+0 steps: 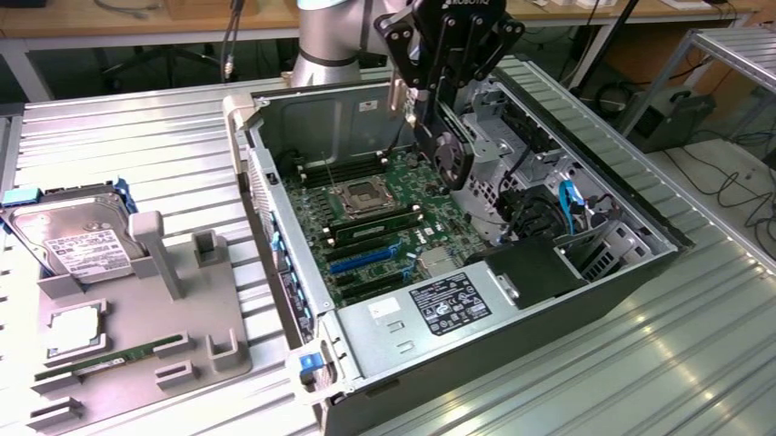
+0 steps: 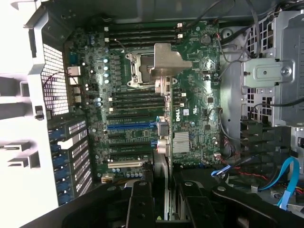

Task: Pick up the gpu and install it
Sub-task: 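Pick up the gpu and move the gpu toward the slot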

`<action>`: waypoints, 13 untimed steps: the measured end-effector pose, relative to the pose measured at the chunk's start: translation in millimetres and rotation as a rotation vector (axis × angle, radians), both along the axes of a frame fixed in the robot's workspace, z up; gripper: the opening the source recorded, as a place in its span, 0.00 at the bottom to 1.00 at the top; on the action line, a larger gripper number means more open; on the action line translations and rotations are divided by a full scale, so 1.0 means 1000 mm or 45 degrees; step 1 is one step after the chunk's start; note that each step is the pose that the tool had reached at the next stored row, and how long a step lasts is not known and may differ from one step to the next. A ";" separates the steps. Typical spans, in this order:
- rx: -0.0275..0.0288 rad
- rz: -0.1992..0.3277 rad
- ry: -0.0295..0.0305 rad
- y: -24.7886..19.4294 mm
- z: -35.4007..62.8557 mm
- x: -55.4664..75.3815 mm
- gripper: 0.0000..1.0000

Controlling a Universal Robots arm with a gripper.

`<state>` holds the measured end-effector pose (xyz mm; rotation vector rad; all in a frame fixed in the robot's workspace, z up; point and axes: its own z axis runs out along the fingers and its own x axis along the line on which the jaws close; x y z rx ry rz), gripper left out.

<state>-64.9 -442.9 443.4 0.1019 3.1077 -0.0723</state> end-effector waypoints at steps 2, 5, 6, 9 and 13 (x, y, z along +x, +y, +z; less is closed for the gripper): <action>-0.0006 0.000 0.0000 0.0003 0.0000 0.002 0.26; -0.0018 0.000 0.0000 0.0011 0.0000 0.004 0.26; -0.0023 0.000 0.0000 0.0015 0.0000 0.004 0.26; -0.0036 0.001 0.0000 0.0021 0.0000 0.006 0.26; -0.0046 0.001 0.0000 0.0024 0.0000 0.008 0.26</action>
